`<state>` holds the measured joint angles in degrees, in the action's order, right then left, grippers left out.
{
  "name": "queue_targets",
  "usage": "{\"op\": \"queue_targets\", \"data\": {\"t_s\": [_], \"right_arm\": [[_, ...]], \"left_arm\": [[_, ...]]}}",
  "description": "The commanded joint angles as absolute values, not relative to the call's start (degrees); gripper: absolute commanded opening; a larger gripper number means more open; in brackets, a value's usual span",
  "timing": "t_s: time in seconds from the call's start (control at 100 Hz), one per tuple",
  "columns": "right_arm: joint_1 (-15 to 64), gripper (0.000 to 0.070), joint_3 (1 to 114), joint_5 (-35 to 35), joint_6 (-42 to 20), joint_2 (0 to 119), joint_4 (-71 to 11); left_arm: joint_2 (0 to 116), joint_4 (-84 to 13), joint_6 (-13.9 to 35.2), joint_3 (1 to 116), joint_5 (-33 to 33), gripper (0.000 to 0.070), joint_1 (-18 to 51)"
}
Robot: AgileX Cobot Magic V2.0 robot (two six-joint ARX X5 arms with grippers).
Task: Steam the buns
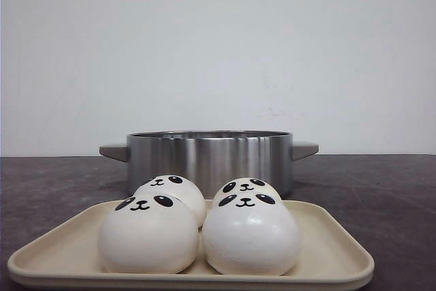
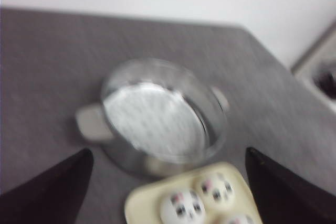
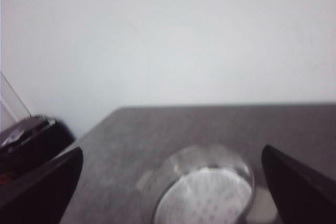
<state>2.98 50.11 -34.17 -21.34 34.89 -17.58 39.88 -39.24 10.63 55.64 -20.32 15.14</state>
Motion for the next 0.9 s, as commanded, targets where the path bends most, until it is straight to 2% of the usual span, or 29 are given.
{"op": "queue_targets", "data": {"t_s": [0.0, 0.09, 0.18, 0.28, 0.36, 0.47, 0.6, 0.68, 0.89], "right_arm": [[7.5, 0.0700, 51.1, -29.6, -18.1, 36.2, -19.2], [15.7, 0.0700, 51.1, -22.4, -15.6, 38.5, -22.8], [24.9, 0.0700, 51.1, -14.8, -16.0, 42.0, -26.2], [35.6, 0.0700, 51.6, -5.6, -20.6, 47.3, -30.3], [41.5, 0.0700, 52.4, -1.2, -25.6, 52.1, -33.0], [45.9, 0.0700, 54.3, -0.4, -30.1, 59.8, -35.6], [48.0, 0.0696, 58.1, -1.7, -32.4, 69.9, -38.0], [48.5, 0.0654, 60.8, -1.7, -32.6, 76.1, -39.7], [47.6, 0.0612, 66.5, -1.4, -31.8, 90.8, -42.5]], "left_arm": [[40.5, -40.1, 8.2, 56.7, -20.6, 0.0572, 16.3], [40.9, -41.1, 7.5, 56.7, -20.5, 0.0572, 17.4], [41.2, -40.6, 7.5, 56.7, -20.3, 0.0567, 18.1], [41.6, -40.6, 7.5, 56.7, -20.3, 0.0566, 19.0], [41.6, -40.8, 7.5, 56.7, -19.7, 0.0566, 19.8], [41.5, -40.8, 7.5, 56.7, -19.3, 0.0566, 21.1], [41.6, -41.3, 7.5, 56.7, -19.3, 0.0563, 22.7], [41.5, -41.3, 7.5, 56.7, -19.3, 0.0561, 23.4], [41.6, -41.2, 7.5, 56.7, -19.3, 0.0561, 25.0]]}}
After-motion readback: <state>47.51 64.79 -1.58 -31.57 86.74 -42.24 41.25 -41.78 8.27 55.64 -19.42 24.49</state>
